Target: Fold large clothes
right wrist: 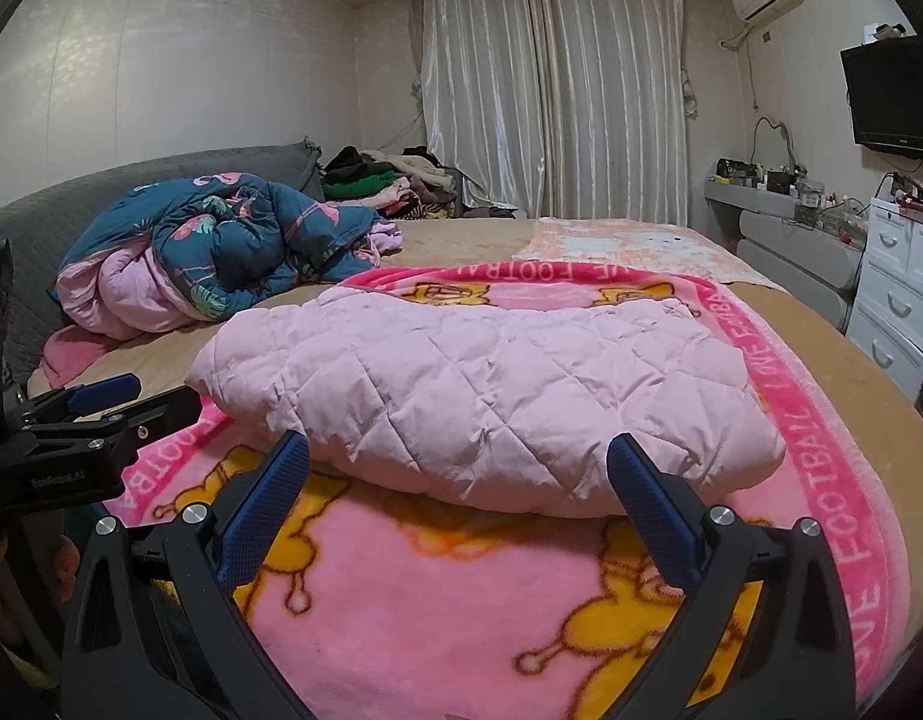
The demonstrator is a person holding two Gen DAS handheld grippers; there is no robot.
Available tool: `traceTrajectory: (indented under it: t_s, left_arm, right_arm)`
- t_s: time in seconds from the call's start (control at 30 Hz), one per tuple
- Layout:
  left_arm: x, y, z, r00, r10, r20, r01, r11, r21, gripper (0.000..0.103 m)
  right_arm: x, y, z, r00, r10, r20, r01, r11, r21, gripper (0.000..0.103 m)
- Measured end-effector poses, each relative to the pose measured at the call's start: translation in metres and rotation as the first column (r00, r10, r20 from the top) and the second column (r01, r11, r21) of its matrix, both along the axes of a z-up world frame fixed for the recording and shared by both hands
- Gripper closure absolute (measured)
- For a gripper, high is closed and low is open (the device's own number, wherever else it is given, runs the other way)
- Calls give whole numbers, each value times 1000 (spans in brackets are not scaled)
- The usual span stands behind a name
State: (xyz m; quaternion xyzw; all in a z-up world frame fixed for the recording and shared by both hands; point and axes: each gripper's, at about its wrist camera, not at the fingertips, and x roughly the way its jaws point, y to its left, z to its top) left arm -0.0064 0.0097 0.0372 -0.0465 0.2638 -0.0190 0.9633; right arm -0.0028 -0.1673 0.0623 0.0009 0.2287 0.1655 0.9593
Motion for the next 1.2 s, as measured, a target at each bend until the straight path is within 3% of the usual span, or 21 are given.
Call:
traceTrajectory:
  t_s: [1.2]
  left_arm:
    - [-2,3,0,1000,6,-6,-6,1000,-2,9]
  right_arm:
    - [-1,0,0,1000,-1,3,1,1000,-2,4]
